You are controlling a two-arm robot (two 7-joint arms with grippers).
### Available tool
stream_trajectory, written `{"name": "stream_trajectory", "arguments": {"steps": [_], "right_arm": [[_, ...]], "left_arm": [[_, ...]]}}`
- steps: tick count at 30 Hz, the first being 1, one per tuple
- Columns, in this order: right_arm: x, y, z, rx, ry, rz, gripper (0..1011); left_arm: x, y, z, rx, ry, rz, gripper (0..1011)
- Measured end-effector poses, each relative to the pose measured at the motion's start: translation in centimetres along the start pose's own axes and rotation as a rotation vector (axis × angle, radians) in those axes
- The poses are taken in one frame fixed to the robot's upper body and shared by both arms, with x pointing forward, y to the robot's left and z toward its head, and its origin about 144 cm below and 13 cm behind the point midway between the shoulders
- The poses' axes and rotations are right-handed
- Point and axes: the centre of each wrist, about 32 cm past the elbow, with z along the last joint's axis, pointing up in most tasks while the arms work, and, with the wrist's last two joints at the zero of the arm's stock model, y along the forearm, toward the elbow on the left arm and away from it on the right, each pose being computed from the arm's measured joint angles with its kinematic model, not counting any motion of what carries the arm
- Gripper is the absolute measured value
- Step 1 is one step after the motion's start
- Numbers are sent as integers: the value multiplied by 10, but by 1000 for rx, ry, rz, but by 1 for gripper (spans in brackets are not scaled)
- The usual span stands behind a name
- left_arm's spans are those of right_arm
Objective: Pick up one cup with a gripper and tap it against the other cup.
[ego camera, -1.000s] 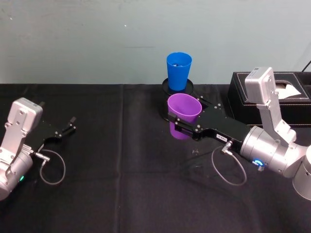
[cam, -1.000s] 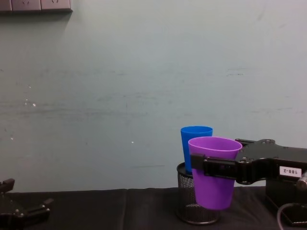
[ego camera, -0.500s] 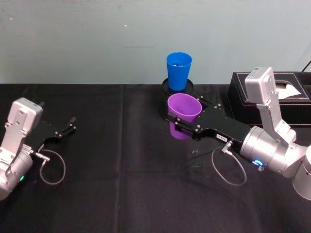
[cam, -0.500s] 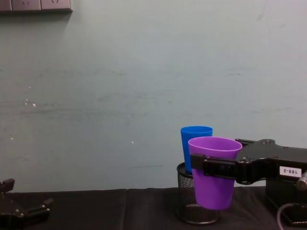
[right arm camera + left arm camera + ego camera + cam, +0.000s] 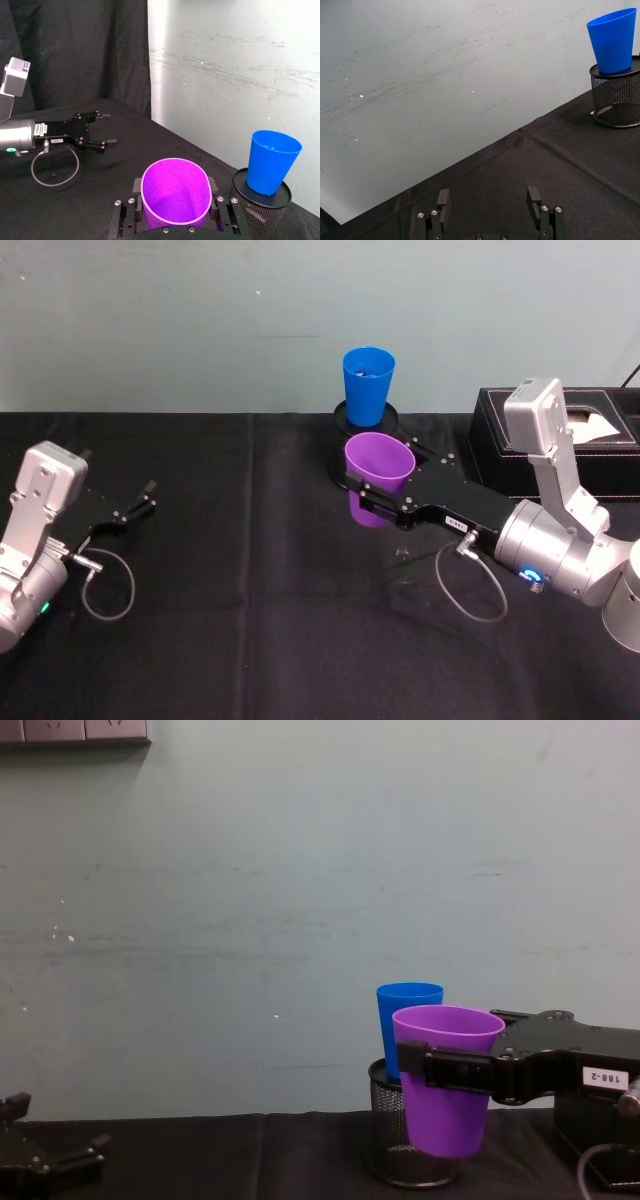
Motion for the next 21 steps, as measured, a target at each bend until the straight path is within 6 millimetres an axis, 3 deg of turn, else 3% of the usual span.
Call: {"name": "stream_trajectory", "arguments": {"steps": [21], "right_arm": [[0,0,0,0,0,0,723]], "left_arm": [[0,0,0,0,0,0,1000]]}}
